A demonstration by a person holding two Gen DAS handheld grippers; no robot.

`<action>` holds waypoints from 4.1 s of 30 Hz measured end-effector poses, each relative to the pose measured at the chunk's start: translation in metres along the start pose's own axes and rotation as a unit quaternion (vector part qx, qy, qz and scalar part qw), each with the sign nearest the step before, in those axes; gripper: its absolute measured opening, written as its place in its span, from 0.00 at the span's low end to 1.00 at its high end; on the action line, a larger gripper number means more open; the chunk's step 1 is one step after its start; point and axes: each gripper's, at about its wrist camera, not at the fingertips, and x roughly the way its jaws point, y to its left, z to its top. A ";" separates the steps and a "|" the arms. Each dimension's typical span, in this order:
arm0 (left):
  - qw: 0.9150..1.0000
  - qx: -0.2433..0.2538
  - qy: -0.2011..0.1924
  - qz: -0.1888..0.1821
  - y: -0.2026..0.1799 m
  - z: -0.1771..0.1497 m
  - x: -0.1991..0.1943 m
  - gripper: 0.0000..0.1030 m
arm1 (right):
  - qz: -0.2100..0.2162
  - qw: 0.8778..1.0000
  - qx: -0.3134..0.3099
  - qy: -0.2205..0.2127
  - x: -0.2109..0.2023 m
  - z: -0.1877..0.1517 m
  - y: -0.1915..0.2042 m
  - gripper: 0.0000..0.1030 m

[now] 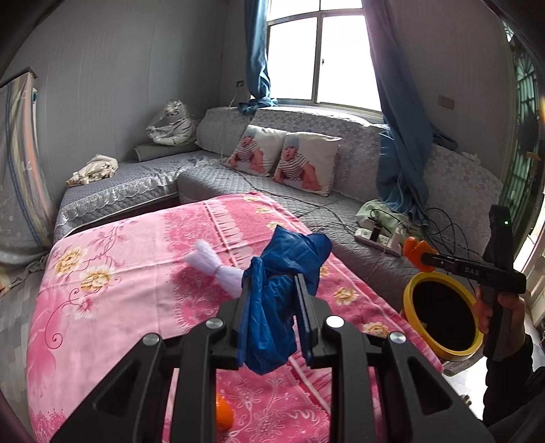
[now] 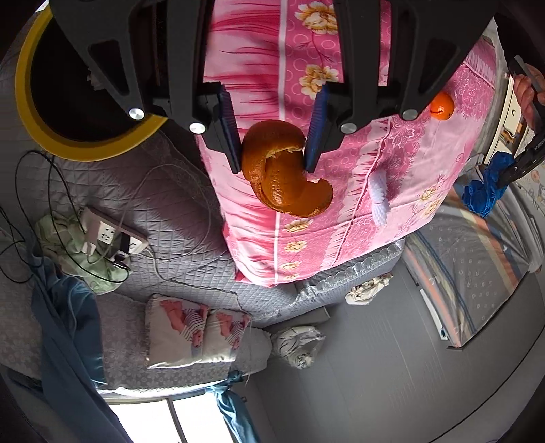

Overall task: Collect trash
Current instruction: 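Carry the orange peel and blue gloves in both grippers over the bin, then open both grippers to drop the peel and gloves into the bin, then move both open tools back over the remaining trash on the bed, then grasp the white mesh net with the right gripper while the left grasps the whole orange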

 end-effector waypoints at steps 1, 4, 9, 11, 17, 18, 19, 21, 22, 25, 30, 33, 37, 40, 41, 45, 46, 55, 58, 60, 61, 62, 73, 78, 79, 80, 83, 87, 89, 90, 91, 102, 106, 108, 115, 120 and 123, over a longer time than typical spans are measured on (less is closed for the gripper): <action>1.000 0.007 -0.002 -0.009 -0.008 0.002 0.001 0.21 | -0.007 1.000 0.008 -0.004 -0.005 -0.001 -0.008 0.34; 0.999 0.030 -0.009 -0.029 -0.034 0.010 0.007 0.21 | -0.029 0.999 0.029 -0.015 -0.017 -0.005 -0.033 0.34; 0.995 0.064 -0.012 -0.072 -0.076 0.022 0.019 0.21 | -0.062 0.996 0.062 -0.028 -0.036 -0.013 -0.068 0.34; 0.993 0.074 -0.015 -0.087 -0.089 0.025 0.024 0.21 | -0.075 0.994 0.074 -0.037 -0.046 -0.015 -0.079 0.34; 0.987 0.099 -0.020 -0.128 -0.128 0.033 0.034 0.21 | -0.113 0.986 0.100 -0.068 -0.074 -0.019 -0.107 0.34; 0.985 0.104 -0.021 -0.134 -0.134 0.034 0.036 0.21 | -0.119 0.985 0.103 -0.073 -0.077 -0.020 -0.111 0.34; 0.984 0.108 -0.021 -0.139 -0.141 0.035 0.038 0.21 | -0.125 0.984 0.105 -0.078 -0.081 -0.020 -0.114 0.34; 0.982 0.115 -0.020 -0.151 -0.151 0.036 0.042 0.21 | -0.133 0.981 0.111 -0.085 -0.085 -0.022 -0.119 0.34; 0.981 0.118 -0.020 -0.155 -0.156 0.037 0.044 0.21 | -0.135 0.980 0.113 -0.087 -0.087 -0.022 -0.121 0.34; 0.977 0.133 -0.024 -0.162 -0.172 0.037 0.048 0.21 | -0.143 0.978 0.121 -0.090 -0.091 -0.026 -0.129 0.35; 0.973 0.145 -0.015 -0.180 -0.196 0.037 0.070 0.21 | -0.159 0.975 0.133 -0.084 -0.089 -0.033 -0.140 0.35; 0.970 0.145 0.012 -0.197 -0.212 0.034 0.097 0.21 | -0.164 0.972 0.147 -0.078 -0.088 -0.037 -0.148 0.35; 0.963 0.148 0.056 -0.218 -0.237 0.023 0.135 0.21 | -0.171 0.969 0.164 -0.073 -0.087 -0.043 -0.160 0.35; 0.957 0.150 0.087 -0.233 -0.254 0.014 0.162 0.21 | -0.182 0.965 0.176 -0.070 -0.088 -0.048 -0.170 0.35; 0.954 0.152 0.097 -0.239 -0.260 0.011 0.170 0.22 | -0.183 0.964 0.180 -0.069 -0.089 -0.050 -0.173 0.35; 0.945 0.160 0.130 -0.254 -0.282 -0.002 0.199 0.22 | -0.191 0.960 0.197 -0.063 -0.088 -0.057 -0.186 0.35; 0.943 0.162 0.136 -0.256 -0.286 -0.005 0.204 0.22 | -0.192 0.959 0.200 -0.061 -0.088 -0.058 -0.188 0.35; 0.944 0.134 0.161 -0.254 -0.295 -0.018 0.226 0.62 | -0.204 0.950 0.230 -0.057 -0.085 -0.069 -0.209 0.45; 0.948 0.109 0.164 -0.249 -0.283 -0.014 0.229 0.70 | -0.211 0.946 0.236 -0.065 -0.090 -0.070 -0.213 0.47; 0.950 0.095 0.164 -0.249 -0.272 -0.009 0.229 0.73 | -0.208 0.946 0.239 -0.069 -0.094 -0.069 -0.214 0.47; 0.952 0.093 0.160 -0.245 -0.267 -0.007 0.227 0.75 | -0.207 0.946 0.238 -0.071 -0.096 -0.068 -0.213 0.47; 0.955 0.091 0.153 -0.238 -0.260 -0.004 0.225 0.77 | -0.205 0.947 0.235 -0.072 -0.098 -0.067 -0.212 0.47; 0.985 0.072 0.092 -0.127 -0.116 0.017 0.158 0.90 | -0.118 0.983 0.128 -0.051 -0.059 -0.027 -0.138 0.58; 0.995 0.021 0.079 -0.048 -0.024 0.007 0.111 0.92 | -0.072 0.994 0.075 -0.018 -0.018 -0.010 -0.090 0.59; 0.996 0.010 0.077 -0.034 -0.009 0.003 0.102 0.92 | -0.063 0.996 0.064 -0.009 -0.009 -0.006 -0.080 0.59; 0.997 0.000 0.075 -0.024 0.006 -0.001 0.093 0.92 | -0.057 0.997 0.053 -0.002 -0.001 -0.003 -0.069 0.59; 0.997 -0.029 0.067 0.000 0.041 -0.015 0.068 0.92 | -0.035 0.999 0.023 0.018 0.022 0.006 -0.033 0.59; 0.996 -0.056 0.061 0.016 0.068 -0.037 0.045 0.92 | -0.010 0.999 -0.019 0.044 0.054 0.013 0.014 0.59; 0.995 -0.068 0.066 0.017 0.074 -0.050 0.040 0.92 | 0.000 0.998 -0.039 0.055 0.069 0.013 0.039 0.59; 0.995 -0.073 0.069 0.016 0.077 -0.057 0.039 0.92 | 0.006 0.997 -0.050 0.062 0.077 0.013 0.051 0.59; 0.994 -0.079 0.072 0.014 0.082 -0.064 0.037 0.92 | 0.011 0.996 -0.059 0.068 0.085 0.013 0.063 0.59; 0.989 -0.097 0.112 0.015 0.092 -0.118 0.047 0.92 | 0.042 0.975 -0.195 0.102 0.174 0.007 0.175 0.59; 0.987 -0.103 0.122 0.015 0.095 -0.126 0.051 0.92 | 0.046 0.968 -0.217 0.116 0.206 0.006 0.201 0.62; 0.986 -0.106 0.126 0.016 0.097 -0.128 0.053 0.92 | 0.044 0.967 -0.224 0.116 0.219 0.007 0.212 0.63; 0.985 -0.107 0.136 0.020 0.098 -0.131 0.059 0.92 | 0.031 0.965 -0.227 0.127 0.256 0.010 0.227 0.63; 0.985 -0.097 0.143 0.019 0.093 -0.133 0.066 0.91 | 0.031 0.963 -0.228 0.141 0.269 0.004 0.231 0.63; 0.984 -0.092 0.151 0.016 0.091 -0.135 0.072 0.77 | 0.029 0.963 -0.223 0.151 0.277 0.000 0.229 0.57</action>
